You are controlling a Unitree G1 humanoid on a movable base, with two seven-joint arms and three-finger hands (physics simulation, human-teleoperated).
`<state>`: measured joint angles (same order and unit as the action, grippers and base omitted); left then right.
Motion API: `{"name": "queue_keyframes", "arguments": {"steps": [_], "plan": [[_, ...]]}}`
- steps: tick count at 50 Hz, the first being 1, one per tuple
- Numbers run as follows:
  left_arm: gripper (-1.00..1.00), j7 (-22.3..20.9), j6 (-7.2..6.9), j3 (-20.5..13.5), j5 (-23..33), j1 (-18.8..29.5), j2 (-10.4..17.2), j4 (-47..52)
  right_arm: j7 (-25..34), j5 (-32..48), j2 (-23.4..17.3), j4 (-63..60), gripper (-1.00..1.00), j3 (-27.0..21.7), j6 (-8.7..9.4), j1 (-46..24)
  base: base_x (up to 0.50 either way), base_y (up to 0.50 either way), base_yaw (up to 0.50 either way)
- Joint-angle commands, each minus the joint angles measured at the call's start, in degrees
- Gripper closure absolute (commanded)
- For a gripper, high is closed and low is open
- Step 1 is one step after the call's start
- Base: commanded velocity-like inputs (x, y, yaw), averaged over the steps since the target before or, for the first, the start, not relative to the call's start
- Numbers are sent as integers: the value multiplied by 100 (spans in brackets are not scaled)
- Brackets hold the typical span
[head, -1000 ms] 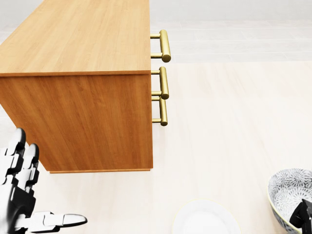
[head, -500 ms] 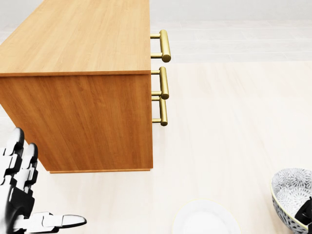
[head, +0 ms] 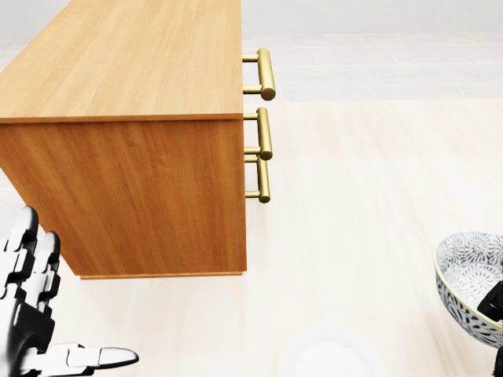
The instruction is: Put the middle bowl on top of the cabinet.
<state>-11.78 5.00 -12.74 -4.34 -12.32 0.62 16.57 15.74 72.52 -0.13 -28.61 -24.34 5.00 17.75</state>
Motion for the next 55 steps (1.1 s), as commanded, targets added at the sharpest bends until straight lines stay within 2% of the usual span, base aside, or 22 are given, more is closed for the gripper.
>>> {"name": "queue_keyframes", "arguments": {"steps": [1,9,15,18,24,33,36,48,55], "plan": [[-100,-33,0,-25,-12,-43,-2,7,595,211,-241,-416,100,114,0,-716,0,0,0],[-100,-49,0,-53,-8,-47,-5,-37,1250,329,-492,-642,100,387,0,-1438,0,0,0],[-100,-99,0,-95,-58,-75,-7,7,2140,500,-867,-593,100,668,0,-2394,0,0,0],[-100,-111,0,-93,-43,-76,-16,-47,2229,519,-1012,-393,100,759,0,-2682,0,0,0],[-100,-127,0,-87,-21,-85,-8,-66,2426,575,-1429,376,100,1029,0,-3928,0,0,0],[-100,-143,0,-90,1,-68,-10,-126,2426,363,-1850,1626,100,1336,0,-5394,0,0,0],[-100,-148,0,-110,-5,-40,11,-157,2255,218,-1963,2225,100,1444,0,-5935,0,0,0],[-100,-192,0,-138,-32,-66,15,-145,2118,-99,-2067,3798,100,1758,0,-7448,0,0,0],[-100,-189,0,-156,8,-16,28,-249,1721,-480,-2114,4951,100,1849,0,-8277,0,0,0]]}}
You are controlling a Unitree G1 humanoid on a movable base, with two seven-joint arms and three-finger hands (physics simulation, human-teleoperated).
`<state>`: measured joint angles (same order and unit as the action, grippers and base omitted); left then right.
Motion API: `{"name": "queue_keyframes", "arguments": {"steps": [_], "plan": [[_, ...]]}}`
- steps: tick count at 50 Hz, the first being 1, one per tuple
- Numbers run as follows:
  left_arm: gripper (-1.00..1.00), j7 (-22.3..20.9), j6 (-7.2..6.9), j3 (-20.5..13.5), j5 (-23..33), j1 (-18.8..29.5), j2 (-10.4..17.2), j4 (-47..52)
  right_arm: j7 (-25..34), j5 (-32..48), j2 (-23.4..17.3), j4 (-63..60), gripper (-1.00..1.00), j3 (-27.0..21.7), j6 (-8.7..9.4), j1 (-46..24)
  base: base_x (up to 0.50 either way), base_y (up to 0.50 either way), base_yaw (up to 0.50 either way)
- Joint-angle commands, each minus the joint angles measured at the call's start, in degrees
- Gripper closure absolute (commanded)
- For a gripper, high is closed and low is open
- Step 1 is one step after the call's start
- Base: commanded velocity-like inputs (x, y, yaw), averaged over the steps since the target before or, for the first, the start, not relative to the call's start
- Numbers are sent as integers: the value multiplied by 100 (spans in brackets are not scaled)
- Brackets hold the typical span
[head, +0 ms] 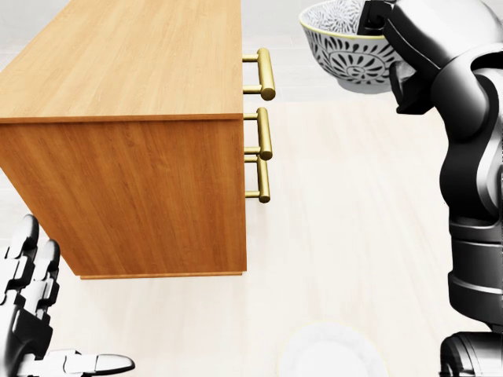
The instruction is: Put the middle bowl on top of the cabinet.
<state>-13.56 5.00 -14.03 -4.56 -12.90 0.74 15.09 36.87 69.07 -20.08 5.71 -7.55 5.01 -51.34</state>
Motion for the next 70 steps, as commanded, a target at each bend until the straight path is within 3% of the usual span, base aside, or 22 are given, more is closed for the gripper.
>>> {"name": "queue_keyframes", "arguments": {"steps": [1,22,37,70], "plan": [[-100,-16,0,-32,25,41,20,-123,-412,-170,-106,1603,100,197,-1,-1459,0,0,0],[-100,16,0,-20,132,-82,-29,103,-749,-1317,-26,2819,100,177,-1,-2608,0,0,0],[-100,-48,0,-133,67,-190,-45,226,-1852,-1952,205,3885,100,391,-1,-3488,0,0,0],[-100,-216,0,-278,56,-181,-42,-105,-3089,-2719,1054,5602,100,721,-1,-4371,0,0,0]]}}
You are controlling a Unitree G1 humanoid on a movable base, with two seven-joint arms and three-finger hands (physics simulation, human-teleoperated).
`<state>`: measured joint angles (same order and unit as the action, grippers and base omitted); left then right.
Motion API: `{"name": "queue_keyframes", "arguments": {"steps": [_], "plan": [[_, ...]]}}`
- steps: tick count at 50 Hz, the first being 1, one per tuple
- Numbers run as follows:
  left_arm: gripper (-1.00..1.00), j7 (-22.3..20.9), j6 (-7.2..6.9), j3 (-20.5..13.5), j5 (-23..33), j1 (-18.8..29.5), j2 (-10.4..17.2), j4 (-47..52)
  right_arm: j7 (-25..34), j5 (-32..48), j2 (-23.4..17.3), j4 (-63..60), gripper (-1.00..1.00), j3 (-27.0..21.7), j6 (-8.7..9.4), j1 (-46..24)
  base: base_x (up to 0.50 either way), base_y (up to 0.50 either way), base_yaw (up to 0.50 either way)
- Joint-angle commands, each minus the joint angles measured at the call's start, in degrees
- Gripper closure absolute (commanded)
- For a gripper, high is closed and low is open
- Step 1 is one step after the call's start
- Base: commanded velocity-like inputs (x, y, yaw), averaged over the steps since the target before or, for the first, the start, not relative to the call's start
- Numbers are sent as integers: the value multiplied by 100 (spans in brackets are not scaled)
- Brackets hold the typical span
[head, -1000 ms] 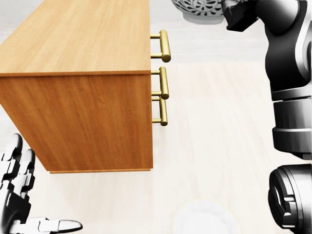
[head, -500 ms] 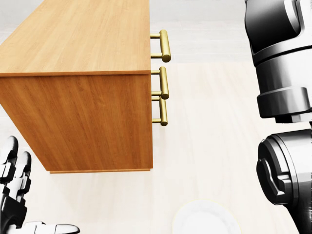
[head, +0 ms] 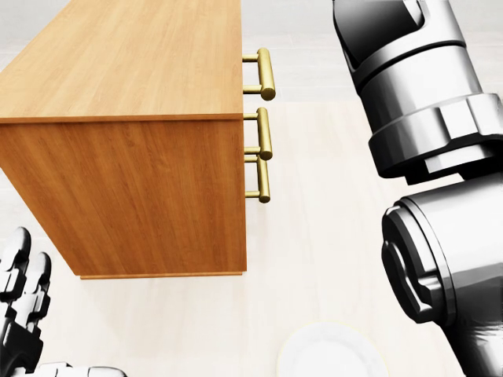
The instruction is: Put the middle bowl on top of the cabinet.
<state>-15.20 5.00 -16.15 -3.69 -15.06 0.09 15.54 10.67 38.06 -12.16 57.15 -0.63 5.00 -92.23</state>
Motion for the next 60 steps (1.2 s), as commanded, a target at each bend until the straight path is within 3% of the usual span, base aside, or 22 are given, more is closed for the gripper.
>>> {"name": "queue_keyframes", "arguments": {"steps": [1,31,60], "plan": [[-100,-54,0,-78,-35,45,30,-173,-498,412,305,514,100,89,0,-282,0,0,0],[-100,-357,0,-334,-273,-96,52,-262,-1229,808,1042,1180,100,394,0,-310,0,0,0],[-100,-564,0,-470,-339,-96,5,-433,-1488,1486,1365,1324,100,550,0,-186,0,0,0]]}}
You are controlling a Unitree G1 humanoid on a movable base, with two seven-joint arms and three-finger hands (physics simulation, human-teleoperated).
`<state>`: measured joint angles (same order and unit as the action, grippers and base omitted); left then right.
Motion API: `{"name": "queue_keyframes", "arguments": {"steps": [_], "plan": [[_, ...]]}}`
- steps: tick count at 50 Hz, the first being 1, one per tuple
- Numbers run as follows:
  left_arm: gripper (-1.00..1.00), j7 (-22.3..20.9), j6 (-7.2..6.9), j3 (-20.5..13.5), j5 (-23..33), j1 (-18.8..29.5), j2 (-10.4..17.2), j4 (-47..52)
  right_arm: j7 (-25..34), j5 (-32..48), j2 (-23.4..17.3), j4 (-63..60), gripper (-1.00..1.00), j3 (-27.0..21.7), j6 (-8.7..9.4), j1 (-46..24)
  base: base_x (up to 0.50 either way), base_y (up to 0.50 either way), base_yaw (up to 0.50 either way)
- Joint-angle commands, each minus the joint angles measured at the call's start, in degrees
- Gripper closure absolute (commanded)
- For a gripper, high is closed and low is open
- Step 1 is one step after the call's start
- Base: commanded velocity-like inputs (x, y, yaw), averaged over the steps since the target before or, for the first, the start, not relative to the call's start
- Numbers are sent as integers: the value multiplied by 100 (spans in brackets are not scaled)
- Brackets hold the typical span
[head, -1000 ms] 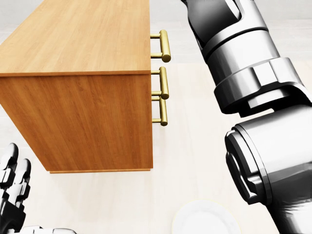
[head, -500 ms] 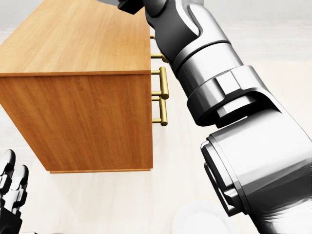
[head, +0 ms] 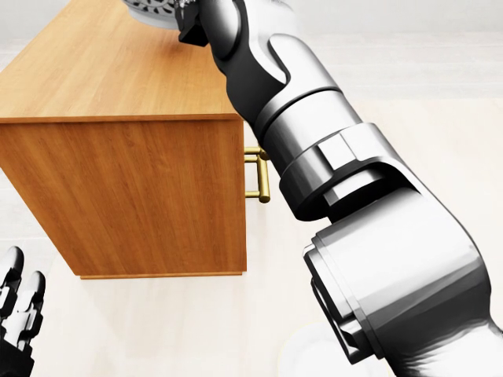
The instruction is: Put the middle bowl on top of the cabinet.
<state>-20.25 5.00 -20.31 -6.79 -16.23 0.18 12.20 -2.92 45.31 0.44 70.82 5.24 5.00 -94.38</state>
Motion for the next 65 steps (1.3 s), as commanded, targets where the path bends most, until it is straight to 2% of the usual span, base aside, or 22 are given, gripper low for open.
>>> {"name": "queue_keyframes", "arguments": {"steps": [1,35,65], "plan": [[-100,-64,0,-57,-35,17,-3,-99,-112,766,112,-47,100,-46,0,18,0,0,0],[-100,-57,0,-60,0,75,-3,-226,-73,1224,227,-21,100,30,0,191,0,0,0],[-100,6,0,-39,-25,110,57,-225,-61,1227,222,-11,100,-74,0,146,0,0,0]]}}
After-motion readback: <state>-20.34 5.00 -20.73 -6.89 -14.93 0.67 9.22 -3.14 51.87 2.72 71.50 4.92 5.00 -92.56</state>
